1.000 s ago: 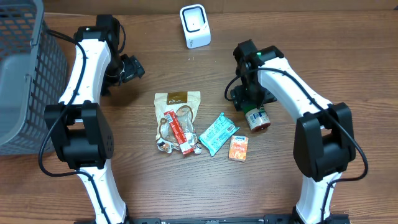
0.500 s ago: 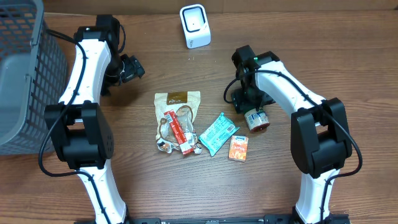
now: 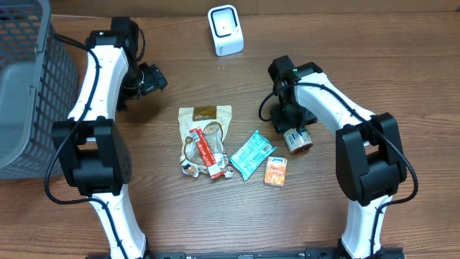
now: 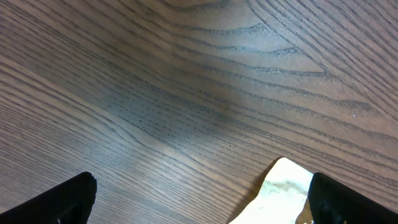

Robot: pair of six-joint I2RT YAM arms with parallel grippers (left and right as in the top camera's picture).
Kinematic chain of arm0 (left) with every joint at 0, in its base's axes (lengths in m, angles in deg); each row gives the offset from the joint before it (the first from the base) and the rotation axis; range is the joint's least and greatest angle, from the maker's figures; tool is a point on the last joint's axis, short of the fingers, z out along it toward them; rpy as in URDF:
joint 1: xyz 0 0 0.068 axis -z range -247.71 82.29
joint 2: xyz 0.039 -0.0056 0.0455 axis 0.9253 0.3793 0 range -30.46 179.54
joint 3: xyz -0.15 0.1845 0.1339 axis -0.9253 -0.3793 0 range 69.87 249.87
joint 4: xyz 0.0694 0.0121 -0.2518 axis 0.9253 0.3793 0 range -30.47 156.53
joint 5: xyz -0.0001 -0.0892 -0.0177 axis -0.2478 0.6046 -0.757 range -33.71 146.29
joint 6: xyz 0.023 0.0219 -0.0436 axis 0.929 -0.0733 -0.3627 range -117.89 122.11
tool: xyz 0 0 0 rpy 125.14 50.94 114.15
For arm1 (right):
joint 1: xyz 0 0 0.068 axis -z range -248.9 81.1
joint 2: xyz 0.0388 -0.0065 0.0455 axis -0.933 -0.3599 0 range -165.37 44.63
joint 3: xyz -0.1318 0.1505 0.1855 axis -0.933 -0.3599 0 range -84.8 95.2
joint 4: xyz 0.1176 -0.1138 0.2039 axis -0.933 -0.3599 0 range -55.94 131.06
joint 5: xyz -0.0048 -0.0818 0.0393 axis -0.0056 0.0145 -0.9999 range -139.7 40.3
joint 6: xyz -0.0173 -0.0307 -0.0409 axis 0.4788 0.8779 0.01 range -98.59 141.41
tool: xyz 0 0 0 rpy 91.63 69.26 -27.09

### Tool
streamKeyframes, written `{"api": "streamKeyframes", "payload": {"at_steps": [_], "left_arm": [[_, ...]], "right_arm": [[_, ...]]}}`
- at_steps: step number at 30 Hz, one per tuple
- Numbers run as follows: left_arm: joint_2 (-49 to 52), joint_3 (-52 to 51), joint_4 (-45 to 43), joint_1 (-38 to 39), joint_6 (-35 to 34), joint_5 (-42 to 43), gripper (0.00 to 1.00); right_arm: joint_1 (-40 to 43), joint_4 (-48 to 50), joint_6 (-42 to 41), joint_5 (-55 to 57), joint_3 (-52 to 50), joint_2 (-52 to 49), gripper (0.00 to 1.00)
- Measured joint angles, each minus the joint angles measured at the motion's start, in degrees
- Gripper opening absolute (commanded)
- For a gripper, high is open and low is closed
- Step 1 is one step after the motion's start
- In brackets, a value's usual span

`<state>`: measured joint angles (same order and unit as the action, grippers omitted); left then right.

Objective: Scan the item barcode

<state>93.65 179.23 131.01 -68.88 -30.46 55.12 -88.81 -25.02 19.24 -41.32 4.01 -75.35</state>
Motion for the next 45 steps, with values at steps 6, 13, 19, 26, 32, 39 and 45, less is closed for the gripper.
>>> {"api": "streamKeyframes", "payload": {"at_steps": [6, 13, 19, 26, 32, 39, 45], "left_arm": [[-0.02, 0.00, 0.02, 0.00, -0.02, -0.02, 1.00], [0.00, 0.00, 0.02, 0.00, -0.02, 0.00, 1.00], [0.00, 0.00, 0.00, 0.00, 0.00, 0.00, 1.00], [-0.02, 0.00, 0.02, 0.00, 0.00, 0.00, 1.00], [0.00, 0.00, 0.02, 0.00, 0.00, -0.02, 1.00], [-0.02, 0.00, 0.02, 0.00, -0.02, -0.04, 1.00], [-0.02, 0.00, 0.02, 0.00, -0.02, -0.17, 1.00]], "right_arm": [[0.00, -1.36, -0.48, -1.25, 1.53, 0.39, 0.60], [0.00, -1.60, -0.83, -4.79, 1.55, 8.76, 0.58], [0.33, -1.44, -2.34, -5.73, 1.70, 19.37, 0.58], [4.17, -0.20, -6.21, -6.51, 1.77, 28.85, 0.55], [6.78, 6.54, -8.61, -6.49, -0.55, 33.66, 0.53], [6.84, 27.12, -10.12, -6.19, -18.69, 40.74, 0.53], [6.84, 49.46, -10.67, -0.85, -37.94, 43.28, 0.56]]}}
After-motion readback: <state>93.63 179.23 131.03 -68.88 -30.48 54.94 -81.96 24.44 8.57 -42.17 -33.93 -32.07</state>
